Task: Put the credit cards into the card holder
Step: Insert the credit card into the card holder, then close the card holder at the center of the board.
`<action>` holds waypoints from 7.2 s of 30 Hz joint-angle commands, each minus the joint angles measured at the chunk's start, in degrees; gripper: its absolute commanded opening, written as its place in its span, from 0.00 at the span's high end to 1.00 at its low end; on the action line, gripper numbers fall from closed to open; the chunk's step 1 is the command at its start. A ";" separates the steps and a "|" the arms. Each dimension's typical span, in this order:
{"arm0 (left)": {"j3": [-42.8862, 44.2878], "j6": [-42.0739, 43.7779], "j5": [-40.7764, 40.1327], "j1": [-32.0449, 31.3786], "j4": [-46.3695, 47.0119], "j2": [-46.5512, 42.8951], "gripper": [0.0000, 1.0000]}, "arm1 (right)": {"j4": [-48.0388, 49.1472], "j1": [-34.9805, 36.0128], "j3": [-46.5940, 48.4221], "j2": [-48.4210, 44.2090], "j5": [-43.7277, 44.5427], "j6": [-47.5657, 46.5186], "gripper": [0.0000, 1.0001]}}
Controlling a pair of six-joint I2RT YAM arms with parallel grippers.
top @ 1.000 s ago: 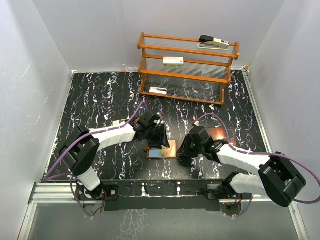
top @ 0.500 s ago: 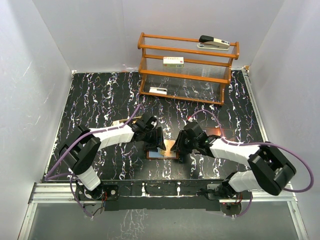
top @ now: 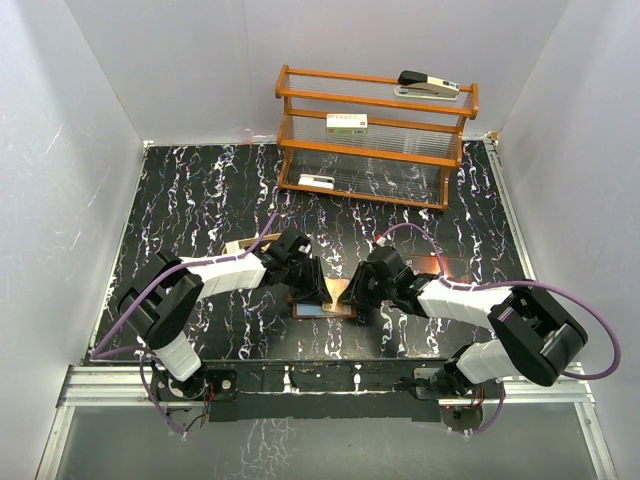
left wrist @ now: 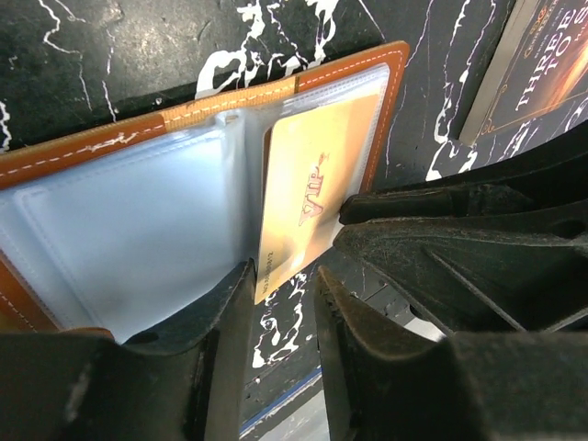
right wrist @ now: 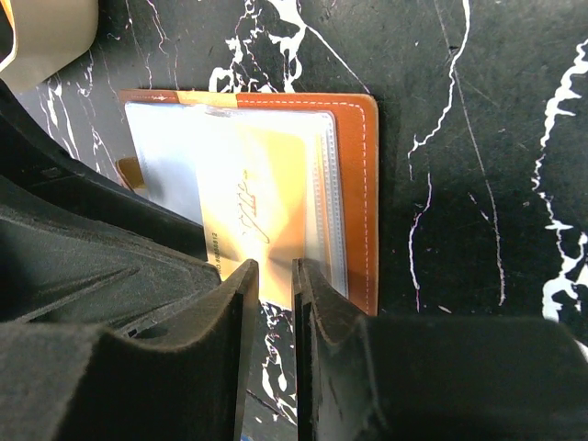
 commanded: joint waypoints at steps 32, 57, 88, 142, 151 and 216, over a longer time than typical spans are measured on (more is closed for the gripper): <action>4.71 2.51 -4.72 -0.81 -2.43 -0.37 0.57 | -13.12 0.22 7.06 -3.98 10.26 -8.86 0.56; 3.98 1.06 -2.63 -1.75 0.48 2.51 0.61 | -4.83 -0.25 1.68 -0.01 4.75 -7.59 0.52; 2.09 -1.23 -1.93 -3.54 7.15 0.35 0.60 | 7.59 -0.68 -4.27 -11.44 -5.20 1.80 0.54; 7.83 20.39 -25.62 -1.08 -19.99 -0.25 0.56 | -1.17 -0.90 -1.73 -7.63 1.54 -0.40 0.34; 6.40 20.07 -22.84 -1.09 -18.46 -0.19 0.72 | 0.16 -0.90 -1.55 -6.67 0.48 -0.41 0.34; -6.06 2.06 -5.30 -0.80 -0.15 -14.10 0.72 | -14.38 3.45 11.40 9.07 5.09 -12.12 0.73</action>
